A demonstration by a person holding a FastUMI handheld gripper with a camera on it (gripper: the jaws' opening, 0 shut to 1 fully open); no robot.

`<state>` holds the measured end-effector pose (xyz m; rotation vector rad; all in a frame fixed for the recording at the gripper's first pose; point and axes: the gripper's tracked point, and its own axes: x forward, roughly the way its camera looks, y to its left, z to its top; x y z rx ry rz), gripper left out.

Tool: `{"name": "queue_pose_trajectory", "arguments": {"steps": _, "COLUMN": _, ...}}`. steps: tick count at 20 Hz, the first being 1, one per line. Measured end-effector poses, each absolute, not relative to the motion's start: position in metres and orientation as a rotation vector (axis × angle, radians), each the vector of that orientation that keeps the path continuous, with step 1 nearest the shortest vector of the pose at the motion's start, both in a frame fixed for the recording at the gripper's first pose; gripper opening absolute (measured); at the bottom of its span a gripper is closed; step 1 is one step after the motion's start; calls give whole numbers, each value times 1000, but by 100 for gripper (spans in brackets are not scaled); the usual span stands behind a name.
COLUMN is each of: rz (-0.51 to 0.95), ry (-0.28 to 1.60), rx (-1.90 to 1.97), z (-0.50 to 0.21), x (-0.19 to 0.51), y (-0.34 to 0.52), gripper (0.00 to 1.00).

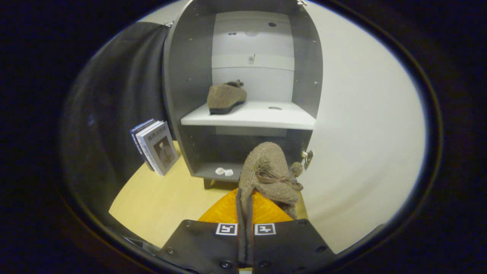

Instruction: Open the shoe cabinet door, grab the shoes and put them into the shoe cabinet, then close the shoe cabinet door.

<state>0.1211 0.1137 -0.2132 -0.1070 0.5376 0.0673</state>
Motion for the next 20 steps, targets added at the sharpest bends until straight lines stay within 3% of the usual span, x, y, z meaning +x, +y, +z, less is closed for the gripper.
{"name": "queue_pose_trajectory", "arguments": {"steps": 5, "rz": 25, "ry": 461, "rx": -136, "z": -163, "x": 183, "y": 119, "gripper": 2}}
{"name": "queue_pose_trajectory", "arguments": {"steps": 20, "rz": -37, "ry": 386, "rx": -189, "z": -116, "x": 367, "y": 107, "gripper": 2}}
